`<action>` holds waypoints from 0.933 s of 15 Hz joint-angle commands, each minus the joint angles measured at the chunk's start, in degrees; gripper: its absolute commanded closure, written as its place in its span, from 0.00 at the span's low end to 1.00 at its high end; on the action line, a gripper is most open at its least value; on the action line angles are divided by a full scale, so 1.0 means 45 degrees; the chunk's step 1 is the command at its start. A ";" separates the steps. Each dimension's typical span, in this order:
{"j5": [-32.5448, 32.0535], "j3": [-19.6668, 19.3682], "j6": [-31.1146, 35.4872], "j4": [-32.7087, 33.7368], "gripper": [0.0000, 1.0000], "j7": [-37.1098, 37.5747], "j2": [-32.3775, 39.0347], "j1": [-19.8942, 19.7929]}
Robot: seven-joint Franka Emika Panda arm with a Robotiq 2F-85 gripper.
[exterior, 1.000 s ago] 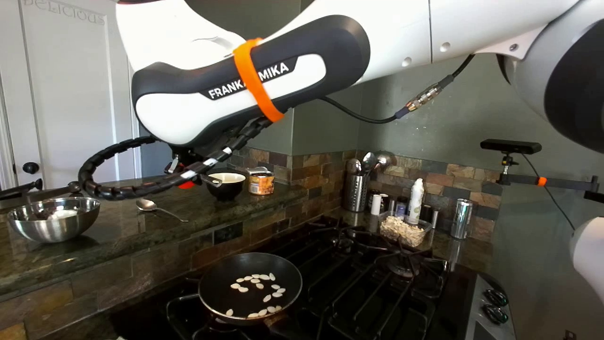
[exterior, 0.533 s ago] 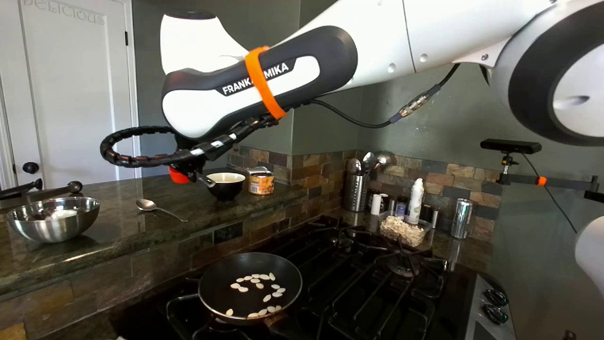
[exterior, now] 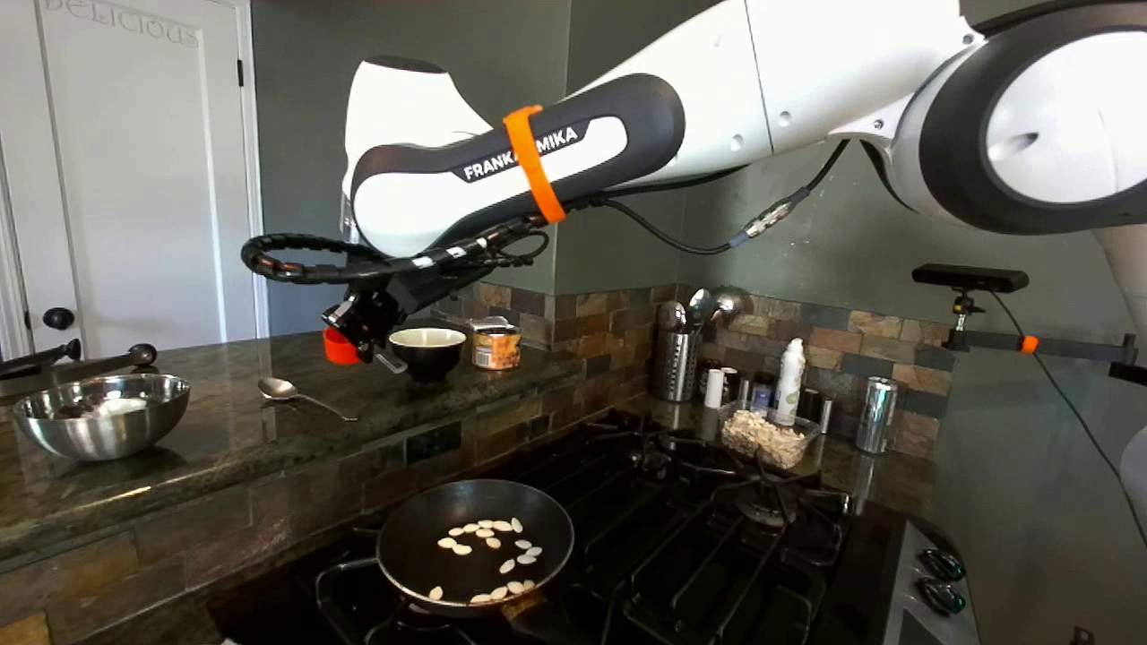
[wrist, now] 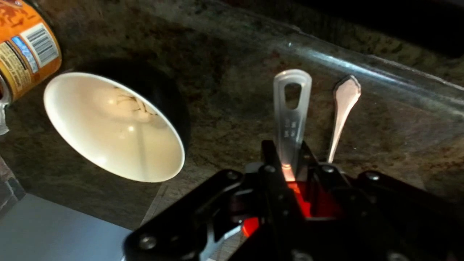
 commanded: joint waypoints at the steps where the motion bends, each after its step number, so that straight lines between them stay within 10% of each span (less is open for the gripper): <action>1: -0.0740 0.1337 0.0183 -0.0014 0.96 0.0502 0.0052 -0.1119; 14: -0.0593 0.2695 0.0195 0.1641 0.96 -0.0141 0.1470 -0.2414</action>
